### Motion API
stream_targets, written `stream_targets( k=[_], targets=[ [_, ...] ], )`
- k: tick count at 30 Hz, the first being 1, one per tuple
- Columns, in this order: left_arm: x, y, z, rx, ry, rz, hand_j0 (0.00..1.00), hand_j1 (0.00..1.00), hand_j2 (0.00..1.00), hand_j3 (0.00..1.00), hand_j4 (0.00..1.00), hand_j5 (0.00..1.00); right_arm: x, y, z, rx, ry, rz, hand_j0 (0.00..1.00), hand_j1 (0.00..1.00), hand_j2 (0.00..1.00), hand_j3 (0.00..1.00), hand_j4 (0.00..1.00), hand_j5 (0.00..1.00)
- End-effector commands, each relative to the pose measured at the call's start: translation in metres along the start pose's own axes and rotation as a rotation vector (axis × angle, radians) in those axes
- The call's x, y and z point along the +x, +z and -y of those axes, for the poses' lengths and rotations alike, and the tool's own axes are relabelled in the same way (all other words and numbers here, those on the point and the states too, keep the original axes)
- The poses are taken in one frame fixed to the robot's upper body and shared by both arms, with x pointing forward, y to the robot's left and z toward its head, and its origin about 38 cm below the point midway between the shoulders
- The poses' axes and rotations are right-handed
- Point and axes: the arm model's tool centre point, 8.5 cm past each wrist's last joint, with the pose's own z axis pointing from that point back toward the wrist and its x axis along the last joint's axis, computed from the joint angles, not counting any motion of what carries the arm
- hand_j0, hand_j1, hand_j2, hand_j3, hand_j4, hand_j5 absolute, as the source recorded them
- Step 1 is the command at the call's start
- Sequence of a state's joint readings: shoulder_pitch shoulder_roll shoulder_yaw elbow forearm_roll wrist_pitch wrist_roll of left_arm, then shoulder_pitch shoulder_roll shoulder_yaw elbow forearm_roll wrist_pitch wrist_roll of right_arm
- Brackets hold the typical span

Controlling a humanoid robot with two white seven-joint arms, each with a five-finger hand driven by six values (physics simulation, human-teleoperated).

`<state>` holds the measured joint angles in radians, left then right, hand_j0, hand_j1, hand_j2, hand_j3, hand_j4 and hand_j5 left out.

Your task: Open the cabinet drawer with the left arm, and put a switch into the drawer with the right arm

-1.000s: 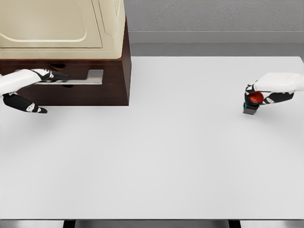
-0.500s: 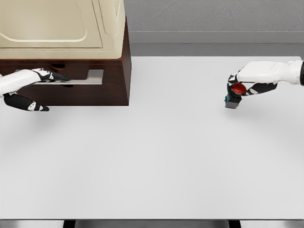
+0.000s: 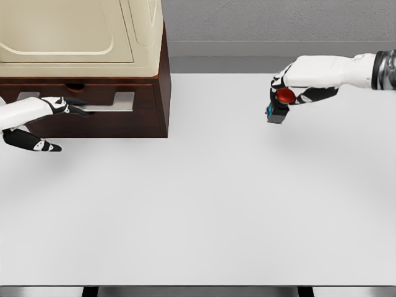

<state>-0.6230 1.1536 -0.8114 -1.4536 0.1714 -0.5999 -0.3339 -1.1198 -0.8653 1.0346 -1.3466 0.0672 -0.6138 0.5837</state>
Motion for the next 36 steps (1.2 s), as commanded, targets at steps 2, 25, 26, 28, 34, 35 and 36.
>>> stream_targets(
  k=[2,25,26,28,34,35,36],
  targets=[
    [0.003,0.002,0.002,-0.017,0.001,0.013,0.86,0.86,0.86,0.86,0.86,0.86,0.013,-0.008,0.011,-0.025,0.005,0.050,0.45,0.45,0.45,0.45,0.45,0.45],
    [0.007,0.016,-0.007,-0.024,-0.017,-0.001,0.82,0.82,0.82,0.82,0.82,0.82,0.054,-0.052,0.065,-0.104,0.088,0.201,0.46,0.46,0.46,0.46,0.46,0.46],
    [0.009,0.018,-0.008,-0.022,-0.015,0.000,0.82,0.82,0.82,0.82,0.82,0.82,0.055,-0.053,0.068,-0.108,0.093,0.203,0.46,0.46,0.46,0.46,0.46,0.46],
    [0.010,0.018,-0.009,-0.021,-0.014,0.005,0.81,0.81,0.81,0.81,0.81,0.81,0.059,-0.059,0.072,-0.114,0.096,0.220,0.46,0.46,0.46,0.46,0.46,0.46],
    [0.010,0.020,-0.009,-0.024,-0.016,-0.001,0.79,0.79,0.79,0.79,0.79,0.79,0.073,-0.071,0.089,-0.132,0.128,0.259,0.46,0.46,0.46,0.46,0.46,0.46],
    [0.011,0.020,-0.009,-0.025,-0.017,0.002,0.79,0.79,0.79,0.79,0.79,0.79,0.076,-0.073,0.093,-0.137,0.136,0.268,0.46,0.46,0.46,0.46,0.46,0.46],
    [0.011,0.020,-0.009,-0.026,-0.018,0.004,0.79,0.79,0.79,0.79,0.79,0.79,0.078,-0.075,0.096,-0.136,0.143,0.273,0.46,0.46,0.46,0.46,0.46,0.46]
  ],
)
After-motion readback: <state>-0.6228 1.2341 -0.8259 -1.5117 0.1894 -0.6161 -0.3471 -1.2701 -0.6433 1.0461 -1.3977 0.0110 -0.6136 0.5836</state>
